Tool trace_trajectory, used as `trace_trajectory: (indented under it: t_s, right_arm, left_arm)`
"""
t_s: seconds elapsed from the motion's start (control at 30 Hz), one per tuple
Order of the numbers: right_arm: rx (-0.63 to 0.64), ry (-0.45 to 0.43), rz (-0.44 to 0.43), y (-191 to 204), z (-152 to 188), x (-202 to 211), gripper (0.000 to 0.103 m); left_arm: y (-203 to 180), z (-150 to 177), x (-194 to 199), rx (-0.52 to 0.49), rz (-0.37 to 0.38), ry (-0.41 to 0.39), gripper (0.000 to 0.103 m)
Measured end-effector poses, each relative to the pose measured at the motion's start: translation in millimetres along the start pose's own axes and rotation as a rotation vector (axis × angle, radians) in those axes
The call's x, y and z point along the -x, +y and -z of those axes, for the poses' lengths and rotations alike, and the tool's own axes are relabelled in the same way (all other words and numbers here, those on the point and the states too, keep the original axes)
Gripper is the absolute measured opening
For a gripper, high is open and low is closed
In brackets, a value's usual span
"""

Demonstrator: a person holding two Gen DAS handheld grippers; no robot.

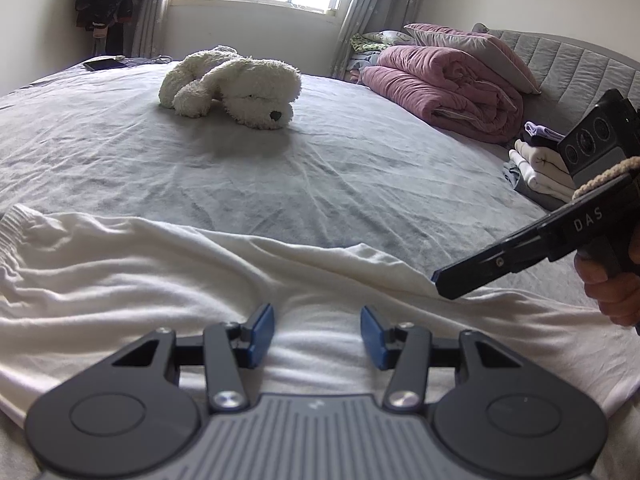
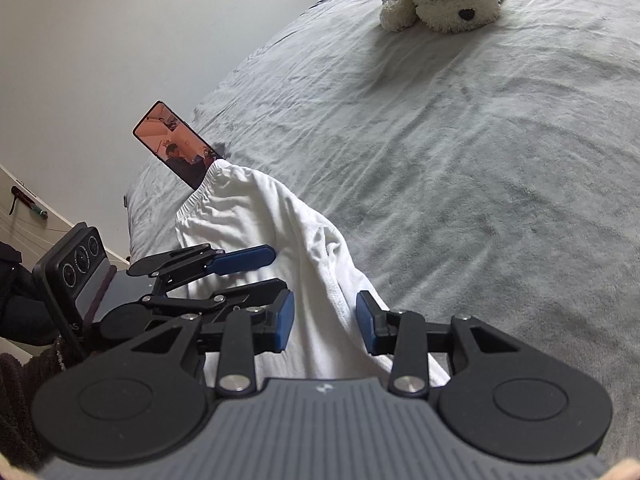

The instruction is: Fold clothes

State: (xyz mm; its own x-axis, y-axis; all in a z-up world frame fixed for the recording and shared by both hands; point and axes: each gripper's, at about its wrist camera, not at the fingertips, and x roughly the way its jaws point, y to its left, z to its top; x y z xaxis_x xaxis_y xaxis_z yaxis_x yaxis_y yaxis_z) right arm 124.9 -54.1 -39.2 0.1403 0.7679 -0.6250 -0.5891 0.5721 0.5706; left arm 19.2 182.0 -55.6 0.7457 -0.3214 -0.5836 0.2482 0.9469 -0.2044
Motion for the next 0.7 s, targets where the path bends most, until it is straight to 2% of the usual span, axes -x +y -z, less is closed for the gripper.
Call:
trace_trajectory:
  t_s: [0.4,0.6,0.7]
  right_arm:
    - [0.001,0.011,-0.075,10.8,-22.2,-26.5,0.040]
    - [-0.016,0.030,-0.036,3.0,-23.7,-31.5,0.040]
    - [-0.063,0.030,-0.058,-5.5,-23.0,-35.4,0.040]
  left_arm:
    - [1.9,-1.5,1.0,-0.004,0.001,0.010,0.049]
    - [2.5,-2.5,1.5,-0.010,0.003,0.016,0.049]
    - [3.5,-2.6,1.4,-0.009,0.003,0.018,0.049]
